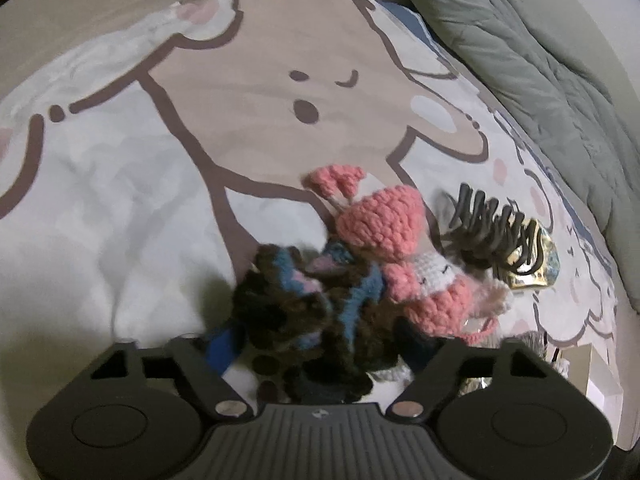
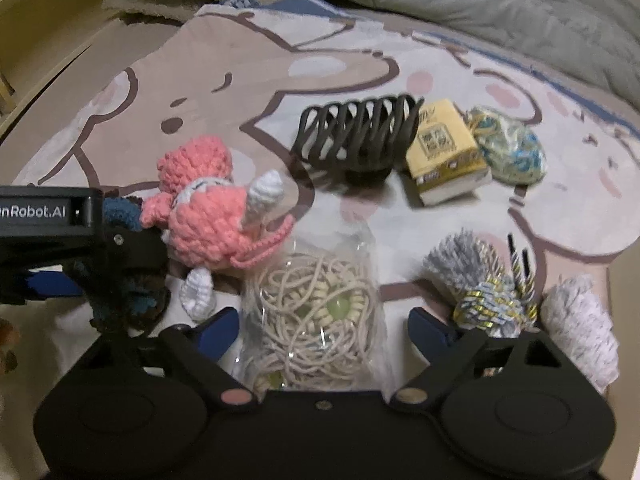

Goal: Organize objects
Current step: 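Close left tool on the scrunchie while right tool grasps the rubber-band bag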

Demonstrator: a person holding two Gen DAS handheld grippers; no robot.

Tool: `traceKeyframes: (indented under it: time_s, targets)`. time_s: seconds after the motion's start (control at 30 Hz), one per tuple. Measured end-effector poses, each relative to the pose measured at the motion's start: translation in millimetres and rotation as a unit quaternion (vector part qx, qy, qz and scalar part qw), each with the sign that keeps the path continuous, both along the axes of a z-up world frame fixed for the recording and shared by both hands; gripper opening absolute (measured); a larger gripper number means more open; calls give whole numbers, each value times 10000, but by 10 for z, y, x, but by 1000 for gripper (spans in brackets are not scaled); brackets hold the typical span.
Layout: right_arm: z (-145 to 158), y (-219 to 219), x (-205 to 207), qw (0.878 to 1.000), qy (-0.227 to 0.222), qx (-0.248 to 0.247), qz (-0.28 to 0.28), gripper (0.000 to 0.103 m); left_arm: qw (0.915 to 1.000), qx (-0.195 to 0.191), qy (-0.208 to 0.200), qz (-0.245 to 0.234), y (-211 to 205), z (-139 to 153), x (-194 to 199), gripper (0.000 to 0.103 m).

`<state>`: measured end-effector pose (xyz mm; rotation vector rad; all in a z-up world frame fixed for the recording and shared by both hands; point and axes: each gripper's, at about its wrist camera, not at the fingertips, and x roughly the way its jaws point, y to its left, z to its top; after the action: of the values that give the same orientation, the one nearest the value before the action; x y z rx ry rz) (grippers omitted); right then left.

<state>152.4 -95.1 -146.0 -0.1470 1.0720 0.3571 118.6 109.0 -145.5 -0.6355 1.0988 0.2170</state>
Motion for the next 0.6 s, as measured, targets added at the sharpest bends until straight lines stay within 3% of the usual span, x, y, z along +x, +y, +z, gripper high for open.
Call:
traceKeyframes:
  time_s: [0.07, 0.17, 0.3, 0.6]
  targets:
    - [-33, 0, -11, 9999, 92, 77, 41, 80, 10000, -45, -4, 32, 3, -20, 1, 57]
    - [-16, 38, -45, 9998, 47, 13, 181, 71, 9998, -160, -69, -26, 16, -13, 0, 47]
    - [61, -1, -39, 10000, 15, 23, 52, 59, 9995, 61, -272, -144, 6, 110, -20, 44]
    - [412, -193, -140, 9986, -441, 148, -269, 57, 9909, 823, -863, -622, -153, 583, -135, 44]
